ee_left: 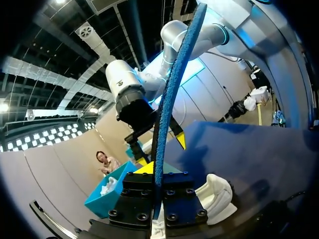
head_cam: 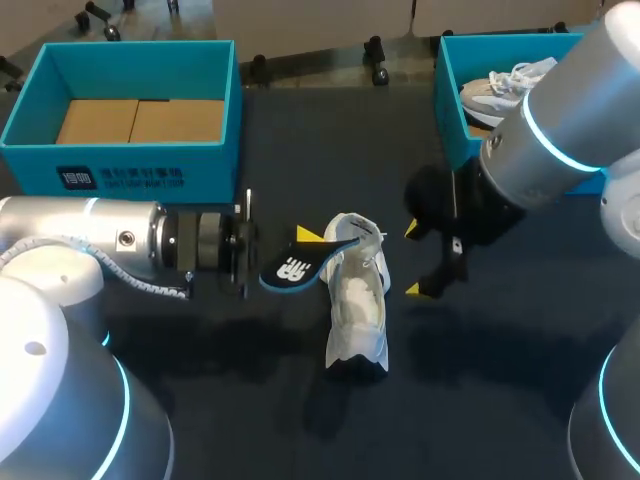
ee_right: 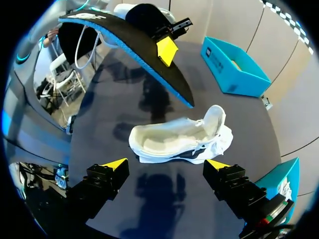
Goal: Take the shoe out of the shoebox, open the shoe tongue, remove and reinsert the insole, then place the shoe into the shoebox
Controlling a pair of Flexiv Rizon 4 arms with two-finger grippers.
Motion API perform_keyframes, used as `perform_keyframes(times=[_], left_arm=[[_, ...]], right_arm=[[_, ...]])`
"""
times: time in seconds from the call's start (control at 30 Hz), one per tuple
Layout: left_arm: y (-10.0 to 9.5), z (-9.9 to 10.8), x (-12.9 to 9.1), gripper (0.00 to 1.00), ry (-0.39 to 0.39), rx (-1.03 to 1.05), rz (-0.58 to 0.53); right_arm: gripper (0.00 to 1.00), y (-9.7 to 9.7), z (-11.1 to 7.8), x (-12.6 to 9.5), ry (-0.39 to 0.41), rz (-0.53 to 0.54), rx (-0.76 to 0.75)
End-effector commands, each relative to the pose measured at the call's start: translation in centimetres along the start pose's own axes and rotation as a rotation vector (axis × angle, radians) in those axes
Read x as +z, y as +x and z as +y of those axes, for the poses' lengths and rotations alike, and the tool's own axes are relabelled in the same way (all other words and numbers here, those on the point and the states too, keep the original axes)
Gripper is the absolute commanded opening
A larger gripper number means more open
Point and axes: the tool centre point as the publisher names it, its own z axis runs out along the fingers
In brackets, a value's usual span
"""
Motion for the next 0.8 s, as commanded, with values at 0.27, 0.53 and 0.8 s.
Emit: perform_keyframes(times=[0.27, 0.53, 0.8], left_arm=[[1.5, 0.0, -0.2, 0.00, 0.012, -0.024, -0.008], [3.3, -0.4, 0.0, 0.00, 0.019, -0.043, 0.016], [4.5, -0.6, 0.2, 0.00, 0.019, -0.055, 0.039]], right_arm=[[1.00, 0.2, -0.4, 1.5, 0.007, -0.015, 0.017], [1.00, 0.2, -0.4, 1.5, 0.007, -0.015, 0.017], [1.00, 0.2, -0.4, 1.5, 0.007, -0.015, 0.017]])
